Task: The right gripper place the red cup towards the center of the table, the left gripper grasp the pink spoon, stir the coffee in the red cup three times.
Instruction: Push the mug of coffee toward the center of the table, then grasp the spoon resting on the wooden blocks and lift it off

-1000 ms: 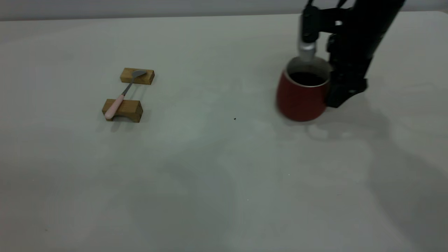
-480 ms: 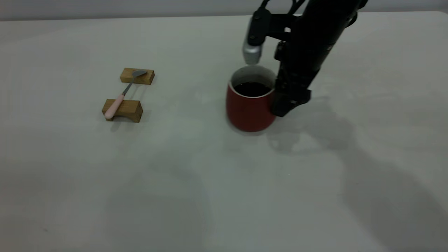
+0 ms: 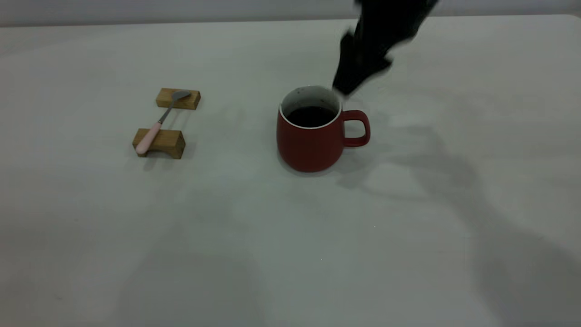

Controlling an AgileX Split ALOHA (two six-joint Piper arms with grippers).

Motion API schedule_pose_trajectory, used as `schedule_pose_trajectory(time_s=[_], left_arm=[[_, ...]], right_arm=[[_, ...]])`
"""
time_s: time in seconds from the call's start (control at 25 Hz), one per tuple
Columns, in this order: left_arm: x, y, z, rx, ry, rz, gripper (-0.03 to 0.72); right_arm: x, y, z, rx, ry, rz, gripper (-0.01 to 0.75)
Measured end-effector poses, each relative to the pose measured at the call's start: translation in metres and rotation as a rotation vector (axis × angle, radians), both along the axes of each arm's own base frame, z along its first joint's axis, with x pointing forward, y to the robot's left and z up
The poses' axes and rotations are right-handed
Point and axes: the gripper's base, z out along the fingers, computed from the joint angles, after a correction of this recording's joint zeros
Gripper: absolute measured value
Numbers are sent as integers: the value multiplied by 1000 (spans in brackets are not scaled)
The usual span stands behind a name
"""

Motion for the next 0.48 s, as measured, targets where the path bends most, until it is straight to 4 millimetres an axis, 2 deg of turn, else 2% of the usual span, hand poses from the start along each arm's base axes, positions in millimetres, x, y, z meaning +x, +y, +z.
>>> schedule_pose_trajectory(time_s=[0.16, 0.28, 0.48], left_arm=[[0, 0, 0, 0, 0, 0, 515], [0, 0, 0, 0, 0, 0, 515], [0, 0, 0, -1, 0, 0, 515]], right_arm=[[-19, -22, 64, 49, 166, -163, 645], [-47, -41, 115, 7, 277, -263, 645], [-92, -68, 185, -41, 184, -453, 643]])
